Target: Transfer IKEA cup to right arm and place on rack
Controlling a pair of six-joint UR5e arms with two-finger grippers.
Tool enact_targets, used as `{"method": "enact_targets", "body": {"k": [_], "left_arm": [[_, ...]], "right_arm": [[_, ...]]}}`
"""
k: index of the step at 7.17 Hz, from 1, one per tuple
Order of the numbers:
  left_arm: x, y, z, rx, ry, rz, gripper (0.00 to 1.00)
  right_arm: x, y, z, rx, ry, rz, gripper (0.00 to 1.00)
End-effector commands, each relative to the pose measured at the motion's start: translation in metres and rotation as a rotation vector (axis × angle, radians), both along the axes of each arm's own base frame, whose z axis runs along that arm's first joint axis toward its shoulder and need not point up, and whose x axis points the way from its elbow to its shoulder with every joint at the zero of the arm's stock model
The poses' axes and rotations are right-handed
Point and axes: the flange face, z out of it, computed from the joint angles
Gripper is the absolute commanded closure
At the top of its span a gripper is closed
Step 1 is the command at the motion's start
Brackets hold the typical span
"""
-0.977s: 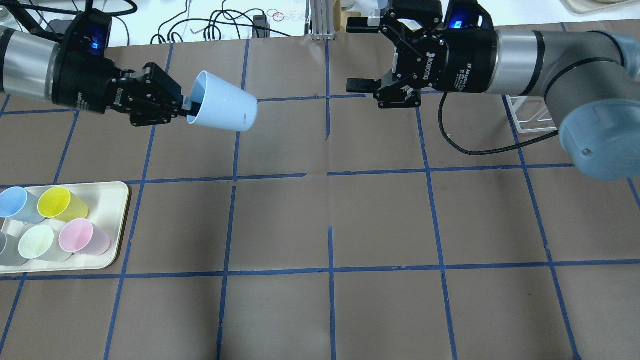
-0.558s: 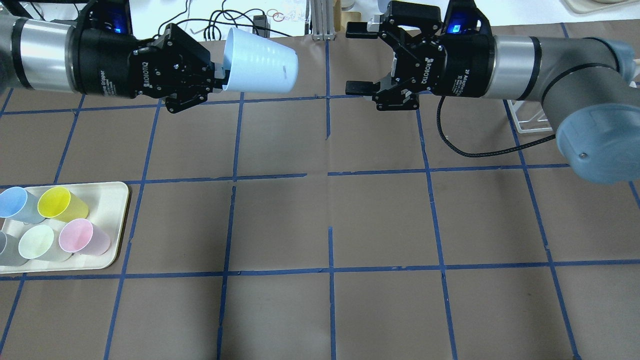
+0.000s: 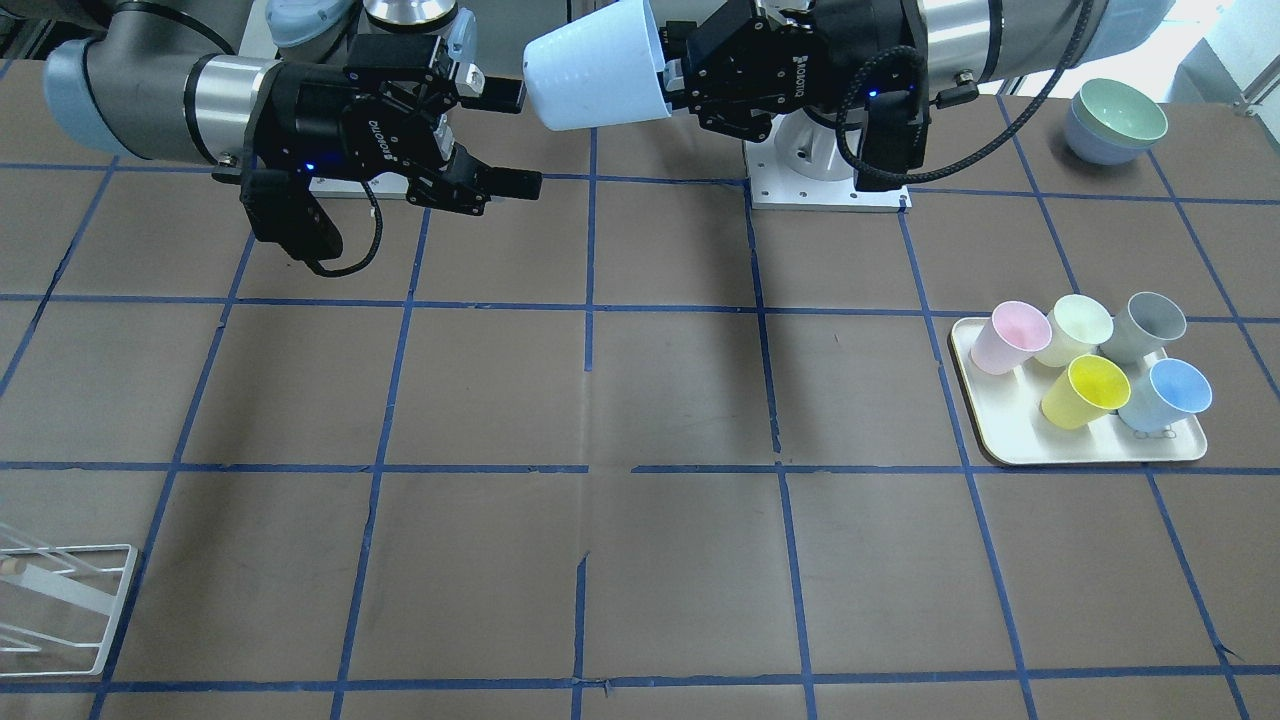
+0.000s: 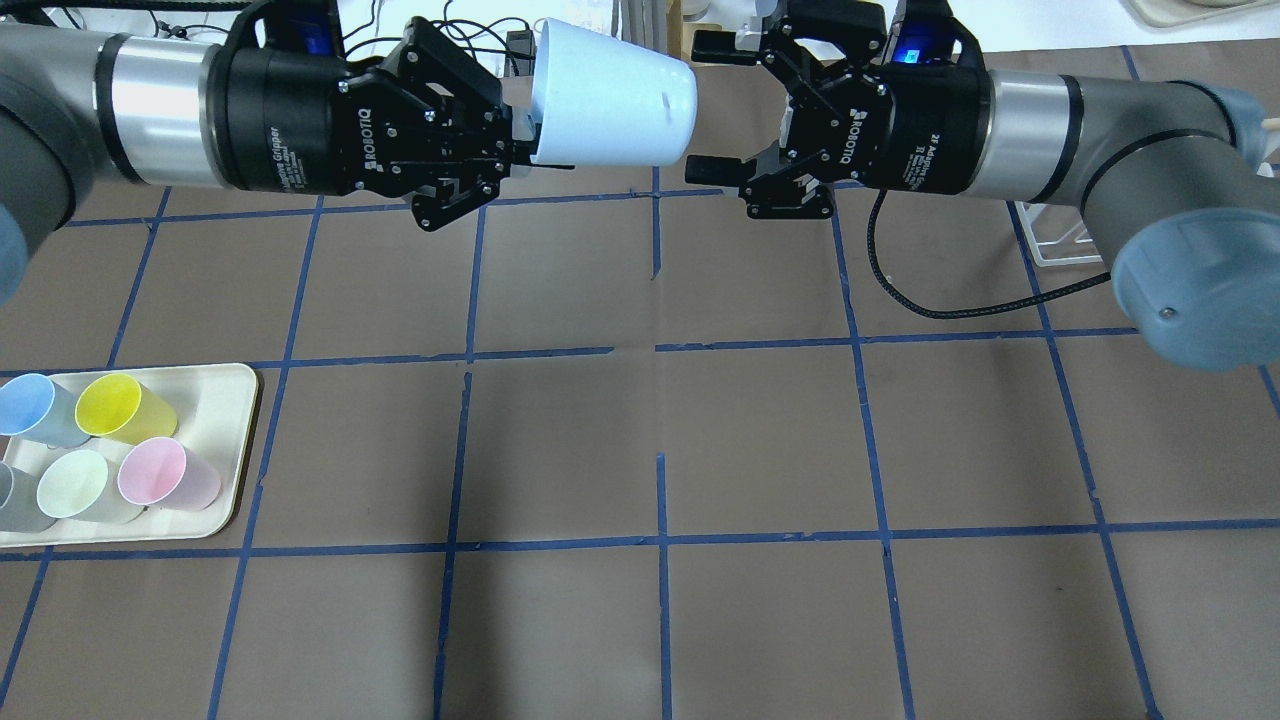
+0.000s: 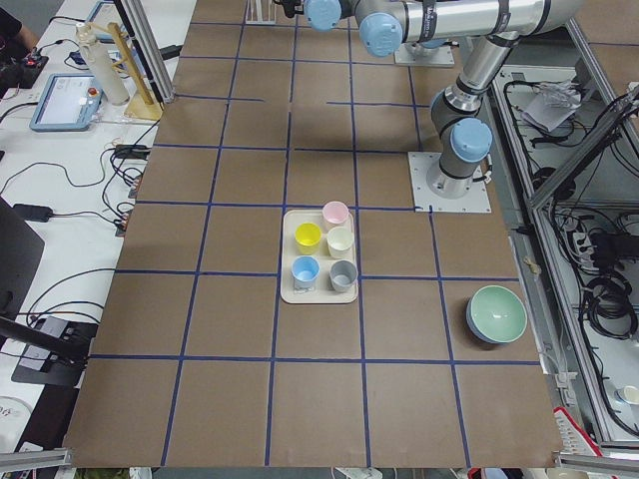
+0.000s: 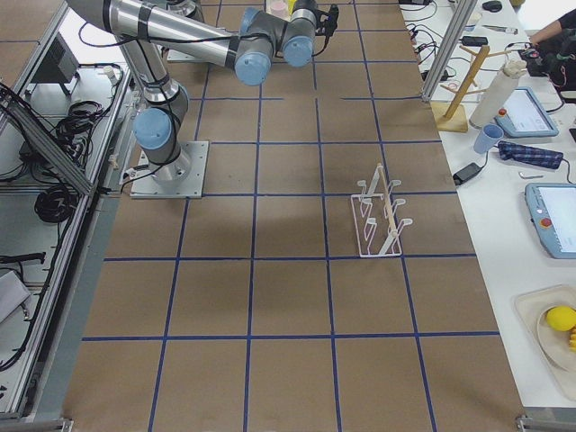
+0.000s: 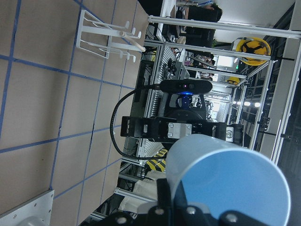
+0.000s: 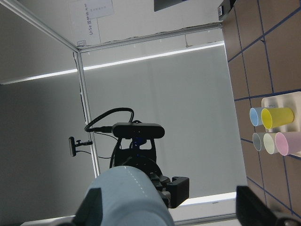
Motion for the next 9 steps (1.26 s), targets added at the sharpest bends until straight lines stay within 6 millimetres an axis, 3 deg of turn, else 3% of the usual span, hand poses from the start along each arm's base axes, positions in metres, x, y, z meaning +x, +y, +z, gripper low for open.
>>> {"method": "enact_targets", "body": {"k": [1,5,9], "left_arm": [[-0.011,0.007,-0.006,0.011,0.005,-0.021,1.00],[-0.011,0.009,-0.003,0.015,0.024,-0.012,1.00],[-0.011,0.011,-0.002,0.030,0.019,-0.009,1.00]], "right_arm": [[0.002,0.006,0.007,0.046,-0.008,0.003,0.00],[0.005,0.034,0.017,0.233,-0.031,0.002,0.00],[0.006,0.049,0.028,0.265,-0.035,0.001,0.00]]}}
